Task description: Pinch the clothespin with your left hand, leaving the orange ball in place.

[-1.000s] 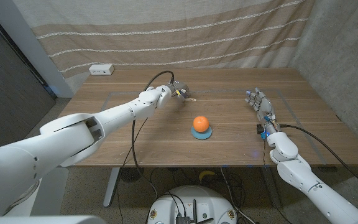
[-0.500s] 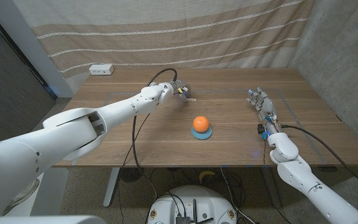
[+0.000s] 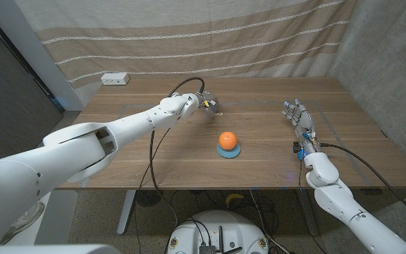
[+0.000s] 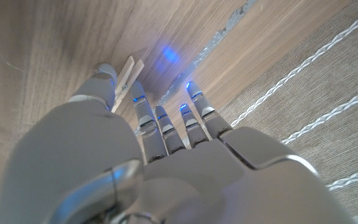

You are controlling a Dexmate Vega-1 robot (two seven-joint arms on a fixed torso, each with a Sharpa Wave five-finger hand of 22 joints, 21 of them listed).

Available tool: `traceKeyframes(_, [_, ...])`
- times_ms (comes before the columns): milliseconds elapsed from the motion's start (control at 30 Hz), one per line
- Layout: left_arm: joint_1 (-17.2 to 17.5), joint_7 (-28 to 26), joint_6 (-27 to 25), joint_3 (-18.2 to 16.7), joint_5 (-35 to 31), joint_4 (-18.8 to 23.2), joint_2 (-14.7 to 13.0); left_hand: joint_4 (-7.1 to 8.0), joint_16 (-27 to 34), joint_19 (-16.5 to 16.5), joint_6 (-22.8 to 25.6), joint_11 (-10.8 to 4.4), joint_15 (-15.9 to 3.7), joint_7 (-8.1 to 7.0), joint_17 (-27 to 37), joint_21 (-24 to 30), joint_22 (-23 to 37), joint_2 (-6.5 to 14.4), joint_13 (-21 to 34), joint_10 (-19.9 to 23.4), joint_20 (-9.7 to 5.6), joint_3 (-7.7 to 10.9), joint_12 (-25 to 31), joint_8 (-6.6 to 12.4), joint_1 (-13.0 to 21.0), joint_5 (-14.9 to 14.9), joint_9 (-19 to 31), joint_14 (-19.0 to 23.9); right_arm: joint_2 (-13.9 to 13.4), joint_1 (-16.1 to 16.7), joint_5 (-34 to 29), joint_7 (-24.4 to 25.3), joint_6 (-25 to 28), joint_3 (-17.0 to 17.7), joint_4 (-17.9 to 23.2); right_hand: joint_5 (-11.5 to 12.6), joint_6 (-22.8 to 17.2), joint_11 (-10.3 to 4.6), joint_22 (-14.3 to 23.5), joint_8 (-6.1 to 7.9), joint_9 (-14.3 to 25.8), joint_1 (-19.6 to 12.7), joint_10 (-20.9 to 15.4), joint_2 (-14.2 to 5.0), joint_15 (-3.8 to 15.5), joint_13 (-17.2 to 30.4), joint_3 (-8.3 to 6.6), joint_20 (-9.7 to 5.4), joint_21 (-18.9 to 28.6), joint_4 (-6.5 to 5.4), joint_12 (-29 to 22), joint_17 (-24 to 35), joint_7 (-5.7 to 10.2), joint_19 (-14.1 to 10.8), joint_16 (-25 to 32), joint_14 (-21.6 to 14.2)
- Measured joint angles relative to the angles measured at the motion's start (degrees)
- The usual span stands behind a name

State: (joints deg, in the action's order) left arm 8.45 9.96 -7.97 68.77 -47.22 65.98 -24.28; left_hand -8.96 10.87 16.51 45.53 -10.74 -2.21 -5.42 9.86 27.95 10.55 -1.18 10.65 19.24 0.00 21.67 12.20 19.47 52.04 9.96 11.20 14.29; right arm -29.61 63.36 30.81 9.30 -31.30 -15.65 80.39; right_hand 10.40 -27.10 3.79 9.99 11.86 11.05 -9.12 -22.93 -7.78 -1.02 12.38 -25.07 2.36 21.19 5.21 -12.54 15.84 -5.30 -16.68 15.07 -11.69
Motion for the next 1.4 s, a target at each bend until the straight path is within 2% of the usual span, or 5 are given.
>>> traceKeyframes(267, [0.44, -0.04, -2.47, 0.77, -4.00, 0.45, 0.01, -0.23, 0.00, 0.31, 3.65, 0.31, -0.14, 3.60, 0.00, -0.20, 0.00, 0.36, 0.00, 2.35, 0.30, -0.23, 0.39, 0.25, 0.34, 0.00, 0.21, 0.77, 0.17, -0.22, -0.56, 0.25, -0.06, -0.02, -0.08, 0.00, -0.01, 0.00, 0.00, 0.00, 0.00, 0.00, 0.00, 0.00, 0.00, 0.00, 0.00, 0.00, -0.22, 0.00, 0.00, 0.00, 0.01, 0.00, 0.00, 0.00])
traceKeyframes(533, [0.48, -0.52, -2.75, 0.98, -4.46, -1.97, 1.32, -0.52, 0.00, 0.61, 6.50, 0.85, -0.04, 6.05, 0.01, -0.22, -0.01, 3.34, 0.00, 4.12, 0.61, 0.05, 0.39, 0.44, 1.96, 0.00, 0.28, 1.52, 0.07, -0.44, -1.73, 1.30, 0.23, -0.04, -0.06, 0.00, -0.32, 0.00, 0.00, 0.00, 0.00, 0.00, 0.00, 0.00, 0.00, 0.00, 0.00, -0.21, -0.22, 0.00, 0.00, 0.00, 0.32, -0.20, 0.00, 0.01])
traceKeyframes(833, [-0.05, -1.28, -1.71, 1.08, -2.85, -5.90, 3.20, -1.27, 0.00, 1.13, 9.57, 1.09, -0.14, 7.05, 0.01, -0.22, 0.26, 6.82, 0.01, 5.49, 0.50, 1.93, 0.39, -0.01, 4.72, 0.16, 0.08, 2.20, -0.09, -0.55, -3.46, 3.00, 0.70, -0.06, 0.31, 0.00, -0.32, -0.42, 0.00, 0.00, 0.00, -0.01, -0.41, 0.00, 0.02, 0.00, 0.00, 0.00, -0.34, 0.00, 0.00, -0.01, 0.32, -0.41, 0.00, -0.01])
traceKeyframes(1067, [-0.37, -2.74, -1.30, 1.73, -1.54, -7.90, 4.15, -1.32, 0.00, 2.27, 10.29, 1.07, -0.14, 7.76, 0.01, 0.11, 0.27, 8.65, 0.09, 6.42, -0.22, 2.01, 0.73, -0.02, 6.56, -0.02, 0.74, 2.82, -0.32, -0.39, -4.50, 4.07, 0.76, 0.07, 0.88, 0.00, -0.32, -0.42, 0.00, 0.00, 0.00, -0.01, -0.41, 0.00, 0.21, 0.29, 0.00, 0.41, -0.44, 0.00, 0.00, -0.01, 0.31, -0.82, 0.00, -0.20])
traceKeyframes(1400, [0.78, -6.98, -3.65, 1.76, -0.67, -9.14, 4.87, -0.69, 0.00, 3.07, 10.39, 1.23, -0.15, 7.86, 0.16, 0.88, 0.53, 8.67, 0.16, 7.00, -0.41, 2.17, 0.95, 1.16, 6.59, -0.19, 3.07, 3.43, -0.39, -0.21, -5.60, 5.07, 0.76, 0.25, 1.09, 0.00, -0.31, -0.41, 0.00, 0.00, 0.00, -0.01, -0.40, 0.00, 0.31, 0.28, 0.00, 0.41, -0.65, 0.00, 0.00, -0.01, 0.31, -0.82, 0.21, -0.52])
